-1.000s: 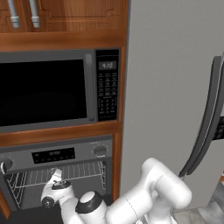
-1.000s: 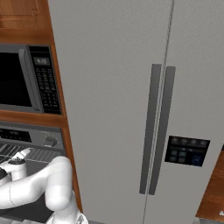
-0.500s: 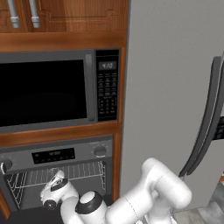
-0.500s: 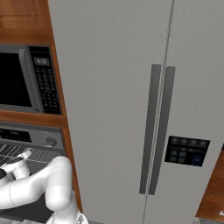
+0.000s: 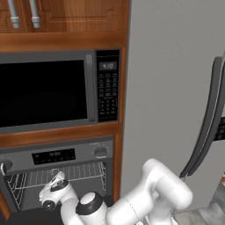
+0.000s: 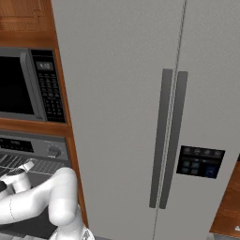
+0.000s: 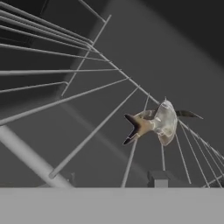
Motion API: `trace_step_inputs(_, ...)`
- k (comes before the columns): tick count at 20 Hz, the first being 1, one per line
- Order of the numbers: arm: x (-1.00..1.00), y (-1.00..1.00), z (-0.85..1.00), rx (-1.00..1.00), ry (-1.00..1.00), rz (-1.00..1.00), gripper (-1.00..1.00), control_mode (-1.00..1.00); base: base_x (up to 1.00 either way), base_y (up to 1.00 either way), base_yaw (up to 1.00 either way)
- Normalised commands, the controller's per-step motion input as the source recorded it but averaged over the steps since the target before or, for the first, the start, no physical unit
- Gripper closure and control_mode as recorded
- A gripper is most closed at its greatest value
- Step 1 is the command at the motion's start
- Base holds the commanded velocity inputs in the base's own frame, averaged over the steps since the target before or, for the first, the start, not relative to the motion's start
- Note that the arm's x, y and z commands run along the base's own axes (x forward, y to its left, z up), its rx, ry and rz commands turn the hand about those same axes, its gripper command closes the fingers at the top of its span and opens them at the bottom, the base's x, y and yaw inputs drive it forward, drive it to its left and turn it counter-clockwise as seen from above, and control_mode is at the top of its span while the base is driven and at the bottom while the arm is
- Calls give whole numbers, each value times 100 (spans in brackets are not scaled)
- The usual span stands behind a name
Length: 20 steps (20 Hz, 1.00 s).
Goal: Take the fish from the oven and place it on the plate on the counter.
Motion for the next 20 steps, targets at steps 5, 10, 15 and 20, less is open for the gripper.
trace_step_inputs(5,0,0,-41,0,-2,0,100,-100,0,0,0)
trace_step_inputs(10,-4,0,-68,0,0,0,100,-100,0,0,0)
trace_step_inputs(15,-25,0,-86,0,-3,0,100,-100,0,0,0)
trace_step_inputs(20,-64,0,-98,0,-7,0,100,-100,0,0,0)
